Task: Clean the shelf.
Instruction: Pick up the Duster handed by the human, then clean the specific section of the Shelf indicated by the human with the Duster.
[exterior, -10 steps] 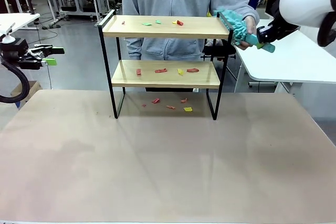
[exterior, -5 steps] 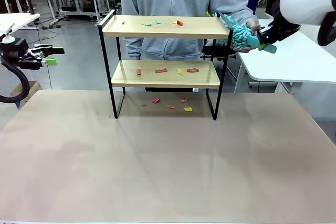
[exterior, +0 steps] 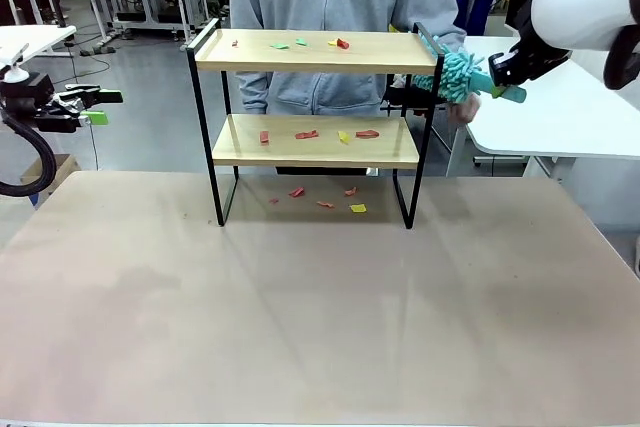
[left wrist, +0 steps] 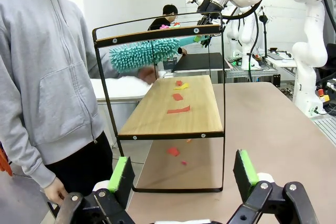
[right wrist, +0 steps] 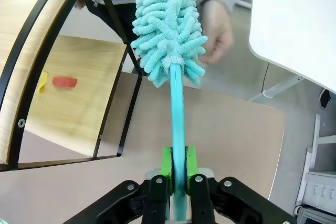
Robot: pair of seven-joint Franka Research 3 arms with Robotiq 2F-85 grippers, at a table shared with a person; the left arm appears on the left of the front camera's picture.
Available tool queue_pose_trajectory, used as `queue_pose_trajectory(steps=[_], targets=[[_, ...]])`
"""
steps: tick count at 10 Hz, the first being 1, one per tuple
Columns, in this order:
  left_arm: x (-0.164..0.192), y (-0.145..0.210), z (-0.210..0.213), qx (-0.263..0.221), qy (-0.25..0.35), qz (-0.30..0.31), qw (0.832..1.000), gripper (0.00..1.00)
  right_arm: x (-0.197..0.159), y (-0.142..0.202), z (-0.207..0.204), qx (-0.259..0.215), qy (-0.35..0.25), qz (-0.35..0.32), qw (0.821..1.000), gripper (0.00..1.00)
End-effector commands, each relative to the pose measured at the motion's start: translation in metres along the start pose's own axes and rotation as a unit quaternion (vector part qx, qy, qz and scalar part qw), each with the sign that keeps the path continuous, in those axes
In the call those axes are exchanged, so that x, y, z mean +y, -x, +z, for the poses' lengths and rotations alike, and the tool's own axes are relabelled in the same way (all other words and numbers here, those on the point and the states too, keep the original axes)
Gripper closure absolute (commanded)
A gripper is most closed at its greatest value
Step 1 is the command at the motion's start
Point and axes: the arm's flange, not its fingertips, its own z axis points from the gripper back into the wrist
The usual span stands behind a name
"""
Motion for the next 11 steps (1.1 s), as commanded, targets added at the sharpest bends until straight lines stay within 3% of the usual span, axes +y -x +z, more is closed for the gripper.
queue_pose_trajectory(steps=[1, 6, 7, 11], targets=[[0.000, -0.003, 0.001, 0.002, 0.002, -0.008, 1.000, 0.00, -0.001, -0.001, 0.002, -0.004, -0.006, -0.001, 1.000, 1.00], [0.000, -0.003, 0.001, 0.002, 0.002, -0.008, 1.000, 0.00, -0.001, -0.001, 0.002, -0.004, -0.006, -0.001, 1.000, 1.00], [0.000, -0.003, 0.001, 0.002, 0.002, -0.008, 1.000, 0.00, 0.000, 0.000, 0.000, 0.000, 0.000, 0.000, 1.000, 0.87], [0.000, -0.003, 0.001, 0.002, 0.002, -0.008, 1.000, 0.00, -0.068, 0.049, 0.054, 0.040, -0.001, 0.095, 0.995, 0.87]])
